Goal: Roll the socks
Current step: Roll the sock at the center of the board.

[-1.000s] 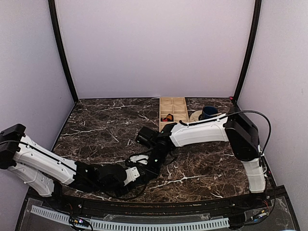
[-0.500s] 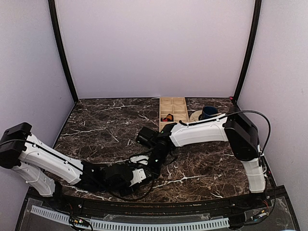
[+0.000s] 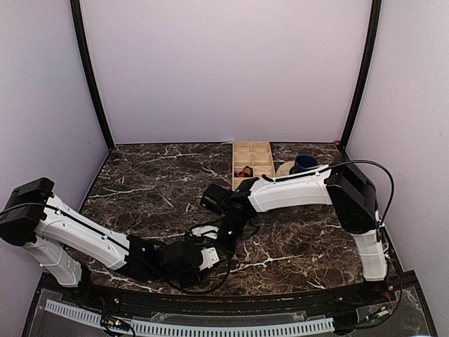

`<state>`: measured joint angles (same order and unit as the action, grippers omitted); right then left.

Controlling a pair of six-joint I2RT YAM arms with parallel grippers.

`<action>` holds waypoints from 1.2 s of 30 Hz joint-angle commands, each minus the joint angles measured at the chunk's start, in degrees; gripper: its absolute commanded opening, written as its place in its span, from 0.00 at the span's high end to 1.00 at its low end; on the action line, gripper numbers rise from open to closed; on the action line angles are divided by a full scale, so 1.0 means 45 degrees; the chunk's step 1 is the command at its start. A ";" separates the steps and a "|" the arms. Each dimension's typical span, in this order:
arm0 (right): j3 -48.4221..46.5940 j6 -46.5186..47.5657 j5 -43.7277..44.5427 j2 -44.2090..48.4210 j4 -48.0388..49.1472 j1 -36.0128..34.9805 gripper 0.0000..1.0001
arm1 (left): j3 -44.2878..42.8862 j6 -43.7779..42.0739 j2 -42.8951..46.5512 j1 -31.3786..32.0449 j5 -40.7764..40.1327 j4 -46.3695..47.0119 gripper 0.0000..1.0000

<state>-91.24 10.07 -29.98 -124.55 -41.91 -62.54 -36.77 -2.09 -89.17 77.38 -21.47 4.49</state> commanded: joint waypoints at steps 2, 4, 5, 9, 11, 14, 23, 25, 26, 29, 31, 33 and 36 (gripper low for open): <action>-0.0016 0.0106 -0.0119 -0.0098 -0.0315 -0.0047 0.92 | -0.0195 0.0812 -0.0395 -0.0133 -0.0688 -0.1273 0.61; 0.0008 0.0107 -0.0116 -0.0079 -0.0352 -0.0056 0.92 | -0.0286 0.1032 -0.0491 -0.0217 -0.0620 -0.1478 0.61; 0.0010 0.0124 -0.0101 -0.0076 -0.0371 -0.0058 0.92 | -0.0317 0.1138 -0.0529 -0.0267 -0.0560 -0.1561 0.61; 0.0195 0.0146 -0.0123 -0.0028 -0.0351 0.0015 0.92 | -0.0426 0.1591 -0.0654 -0.0335 -0.0302 -0.1902 0.62; 0.0311 0.0199 -0.0203 0.0016 -0.0335 0.0045 0.92 | -0.0504 0.1914 -0.0726 -0.0387 -0.0212 -0.2137 0.63; 0.0393 0.0275 -0.0279 0.0079 -0.0379 0.0050 0.92 | -0.0617 0.2272 -0.0855 -0.0399 -0.0141 -0.2401 0.64; 0.0325 0.0457 -0.0241 0.0003 -0.0569 0.0070 0.91 | -0.0766 0.3150 -0.1061 -0.0556 0.0139 -0.3081 0.73; 0.0315 0.0468 -0.0269 0.0002 -0.0588 0.0080 0.91 | -0.0900 0.3354 -0.1162 -0.0574 0.0096 -0.3300 0.74; 0.0315 0.0477 -0.0272 0.0002 -0.0589 0.0072 0.91 | -0.0967 0.3447 -0.1257 -0.0578 0.0097 -0.3432 0.74; 0.0286 0.0478 -0.0286 -0.0017 -0.0627 0.0070 0.91 | -0.1136 0.3621 -0.1493 -0.0585 0.0186 -0.3677 0.78; 0.0276 0.0478 -0.0289 -0.0034 -0.0641 0.0088 0.91 | -0.1129 0.3629 -0.1596 -0.0599 0.0368 -0.3681 0.85; 0.0257 0.0460 -0.0281 -0.0037 -0.0628 0.0090 0.91 | -0.1110 0.3697 -0.1611 -0.0606 0.0509 -0.3634 0.92; 0.0237 0.0411 -0.0288 -0.0057 -0.0583 0.0090 0.88 | -0.1021 0.3836 -0.1578 -0.0617 0.0730 -0.3492 1.00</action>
<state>-90.61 10.85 -31.27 -124.55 -42.48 -60.36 -43.18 8.43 -93.14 77.36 -21.06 -2.98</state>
